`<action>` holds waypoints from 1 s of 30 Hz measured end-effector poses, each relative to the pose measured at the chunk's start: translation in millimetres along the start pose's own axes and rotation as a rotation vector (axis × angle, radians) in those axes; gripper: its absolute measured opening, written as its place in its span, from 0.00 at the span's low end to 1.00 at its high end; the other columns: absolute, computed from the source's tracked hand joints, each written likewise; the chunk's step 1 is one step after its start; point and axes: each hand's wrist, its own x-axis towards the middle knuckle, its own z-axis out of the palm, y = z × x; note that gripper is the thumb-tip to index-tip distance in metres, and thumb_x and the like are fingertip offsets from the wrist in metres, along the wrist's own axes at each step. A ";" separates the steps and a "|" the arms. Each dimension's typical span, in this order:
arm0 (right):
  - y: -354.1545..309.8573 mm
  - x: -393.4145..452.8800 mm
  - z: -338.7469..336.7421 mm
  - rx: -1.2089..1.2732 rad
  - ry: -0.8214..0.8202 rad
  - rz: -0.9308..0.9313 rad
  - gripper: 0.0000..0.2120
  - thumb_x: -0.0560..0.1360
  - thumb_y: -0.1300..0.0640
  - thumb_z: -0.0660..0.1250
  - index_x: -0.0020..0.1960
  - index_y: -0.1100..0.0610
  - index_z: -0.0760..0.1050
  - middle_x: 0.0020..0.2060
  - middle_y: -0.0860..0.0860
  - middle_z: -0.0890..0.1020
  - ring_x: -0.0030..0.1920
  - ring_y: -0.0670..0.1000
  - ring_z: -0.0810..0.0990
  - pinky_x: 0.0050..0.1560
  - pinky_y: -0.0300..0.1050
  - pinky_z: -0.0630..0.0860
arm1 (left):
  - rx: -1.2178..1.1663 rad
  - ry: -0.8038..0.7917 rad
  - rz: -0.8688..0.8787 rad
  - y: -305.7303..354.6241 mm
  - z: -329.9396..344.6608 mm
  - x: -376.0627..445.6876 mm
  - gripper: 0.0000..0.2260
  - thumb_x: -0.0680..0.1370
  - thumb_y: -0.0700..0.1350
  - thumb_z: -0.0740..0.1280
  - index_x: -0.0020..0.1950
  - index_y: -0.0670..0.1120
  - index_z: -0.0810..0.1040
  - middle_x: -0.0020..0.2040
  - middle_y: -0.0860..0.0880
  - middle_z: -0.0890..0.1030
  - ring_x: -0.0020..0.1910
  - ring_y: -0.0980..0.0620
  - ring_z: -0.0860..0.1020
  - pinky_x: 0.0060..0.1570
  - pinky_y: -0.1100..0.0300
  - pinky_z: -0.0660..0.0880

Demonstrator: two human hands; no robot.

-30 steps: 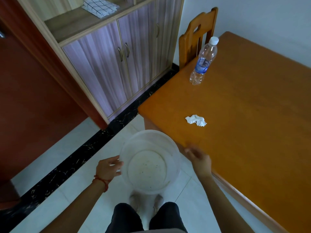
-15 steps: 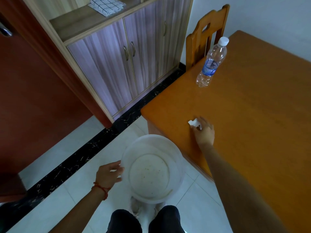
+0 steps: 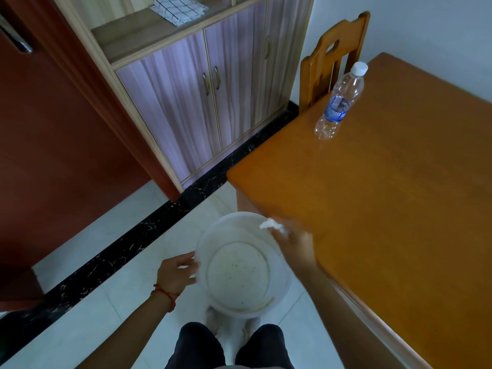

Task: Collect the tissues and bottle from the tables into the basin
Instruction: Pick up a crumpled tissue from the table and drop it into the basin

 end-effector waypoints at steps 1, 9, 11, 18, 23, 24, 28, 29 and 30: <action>-2.8 -8.4 6.9 0.011 -0.055 0.008 0.07 0.75 0.56 0.65 0.51 0.57 0.78 0.44 0.50 0.82 0.40 0.44 0.79 0.43 0.41 0.80 | -0.001 0.000 0.001 0.9 0.0 -1.7 0.17 0.71 0.33 0.68 0.60 0.37 0.75 0.40 0.49 0.79 0.42 0.46 0.77 0.40 0.54 0.77; -10.5 -38.8 33.0 -0.013 -0.292 -0.005 0.24 0.71 0.48 0.69 0.65 0.46 0.68 0.64 0.46 0.74 0.65 0.46 0.70 0.67 0.39 0.64 | -0.058 0.019 0.008 3.1 -8.5 -12.7 0.17 0.72 0.32 0.67 0.61 0.36 0.74 0.40 0.47 0.78 0.40 0.49 0.76 0.27 0.67 0.78; -12.2 -39.9 29.3 -0.043 -0.248 -0.065 0.26 0.69 0.48 0.71 0.65 0.48 0.69 0.65 0.47 0.74 0.66 0.45 0.67 0.70 0.49 0.64 | -0.077 0.030 0.012 1.6 -13.0 -15.5 0.17 0.72 0.32 0.67 0.61 0.36 0.74 0.40 0.47 0.77 0.41 0.48 0.76 0.27 0.67 0.78; -12.7 -35.9 11.6 -0.101 -0.039 0.084 0.25 0.72 0.46 0.66 0.67 0.52 0.67 0.68 0.52 0.70 0.69 0.54 0.66 0.67 0.49 0.61 | -0.135 0.103 0.023 -10.0 -39.7 -24.4 0.17 0.72 0.33 0.67 0.61 0.36 0.74 0.48 0.41 0.78 0.48 0.42 0.76 0.45 0.52 0.78; -15.2 -38.8 25.4 0.023 -0.070 0.330 0.23 0.73 0.51 0.67 0.66 0.57 0.70 0.62 0.54 0.77 0.58 0.53 0.77 0.58 0.47 0.73 | -0.173 0.161 0.026 -16.9 -64.7 -24.9 0.17 0.72 0.34 0.67 0.61 0.37 0.74 0.51 0.41 0.78 0.48 0.42 0.77 0.48 0.50 0.76; -17.8 -38.4 31.0 0.037 -0.081 0.340 0.20 0.74 0.53 0.67 0.64 0.58 0.72 0.60 0.54 0.79 0.55 0.51 0.78 0.55 0.43 0.73 | -0.186 0.173 0.023 -17.4 -70.4 -23.9 0.16 0.72 0.34 0.67 0.60 0.36 0.74 0.50 0.41 0.78 0.47 0.42 0.76 0.48 0.50 0.76; -33.4 -32.0 54.1 0.012 -0.138 0.302 0.14 0.76 0.57 0.63 0.60 0.60 0.76 0.44 0.49 0.82 0.45 0.48 0.80 0.47 0.35 0.73 | -0.227 0.181 0.008 -18.2 -97.3 -14.0 0.16 0.72 0.33 0.67 0.60 0.36 0.74 0.45 0.44 0.79 0.46 0.43 0.76 0.47 0.50 0.77; -38.3 -28.6 60.5 0.017 -0.143 0.297 0.13 0.76 0.57 0.64 0.58 0.60 0.77 0.43 0.49 0.82 0.45 0.49 0.81 0.48 0.38 0.75 | -0.231 0.177 0.009 -17.7 -105.0 -9.9 0.16 0.72 0.33 0.67 0.60 0.36 0.75 0.44 0.44 0.79 0.46 0.43 0.76 0.45 0.52 0.78; -43.9 -25.1 67.4 0.023 -0.145 0.297 0.12 0.75 0.57 0.64 0.57 0.60 0.78 0.41 0.50 0.83 0.44 0.50 0.81 0.49 0.42 0.77 | -0.232 0.173 0.012 -16.9 -113.3 -5.3 0.16 0.72 0.33 0.67 0.60 0.36 0.75 0.43 0.45 0.79 0.46 0.43 0.76 0.41 0.54 0.80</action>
